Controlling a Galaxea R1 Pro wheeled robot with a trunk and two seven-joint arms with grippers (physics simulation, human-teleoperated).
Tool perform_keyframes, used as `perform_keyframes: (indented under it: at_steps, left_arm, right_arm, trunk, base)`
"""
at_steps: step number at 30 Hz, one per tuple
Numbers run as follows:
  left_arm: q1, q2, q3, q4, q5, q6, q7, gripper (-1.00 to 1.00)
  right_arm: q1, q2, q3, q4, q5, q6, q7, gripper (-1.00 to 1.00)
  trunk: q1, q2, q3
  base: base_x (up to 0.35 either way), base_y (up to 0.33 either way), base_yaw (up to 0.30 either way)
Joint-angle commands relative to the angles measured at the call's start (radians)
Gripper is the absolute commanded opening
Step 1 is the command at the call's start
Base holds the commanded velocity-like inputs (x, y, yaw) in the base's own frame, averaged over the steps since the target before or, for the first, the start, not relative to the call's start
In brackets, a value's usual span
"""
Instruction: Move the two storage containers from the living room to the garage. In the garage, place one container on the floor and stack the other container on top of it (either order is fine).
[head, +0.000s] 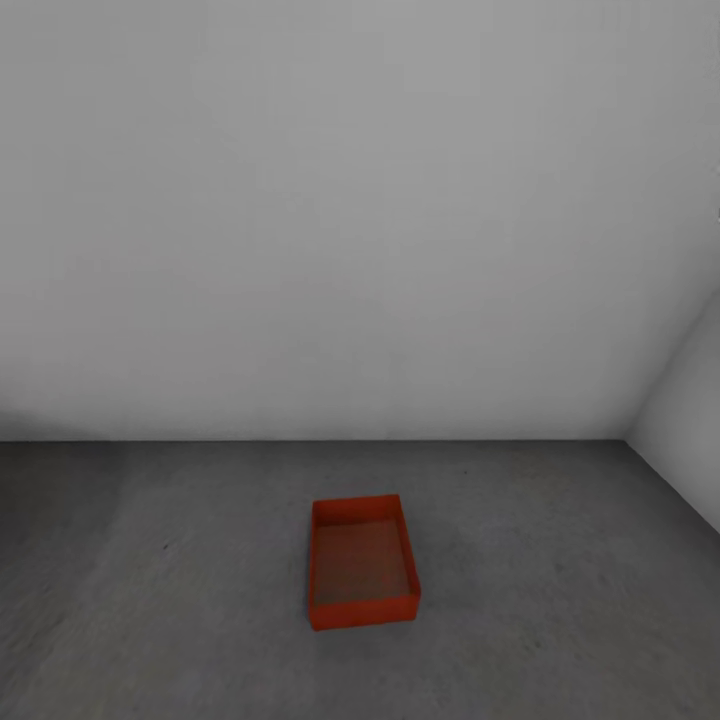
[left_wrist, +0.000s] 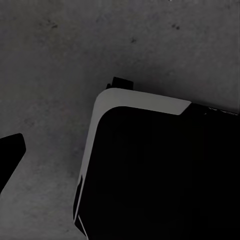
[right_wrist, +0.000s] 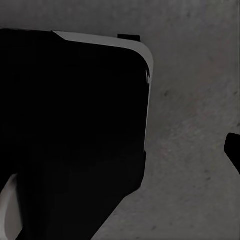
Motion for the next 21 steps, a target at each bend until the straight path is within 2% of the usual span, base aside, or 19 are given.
perform_keyframes:
  at_steps: [1, 21]
  left_arm:
    - [-0.001, 0.001, -0.007, 0.002, 0.011, -0.003, -0.005, 1.0]
    - [-0.001, 0.002, -0.005, 0.002, 0.011, 0.0, -0.007, 1.0]
  right_arm:
    - [-0.001, 0.0, 0.008, 0.003, -0.008, -0.006, 0.002, 1.0]
    - [-0.001, 0.0, 0.008, 0.003, -0.01, -0.007, 0.002, 1.0]
  trunk:
    - [0.0, -0.001, 0.001]
    - [0.0, -0.001, 0.033]
  base:
    - [0.0, 0.0, 0.0]
    - [0.0, 0.0, 0.0]
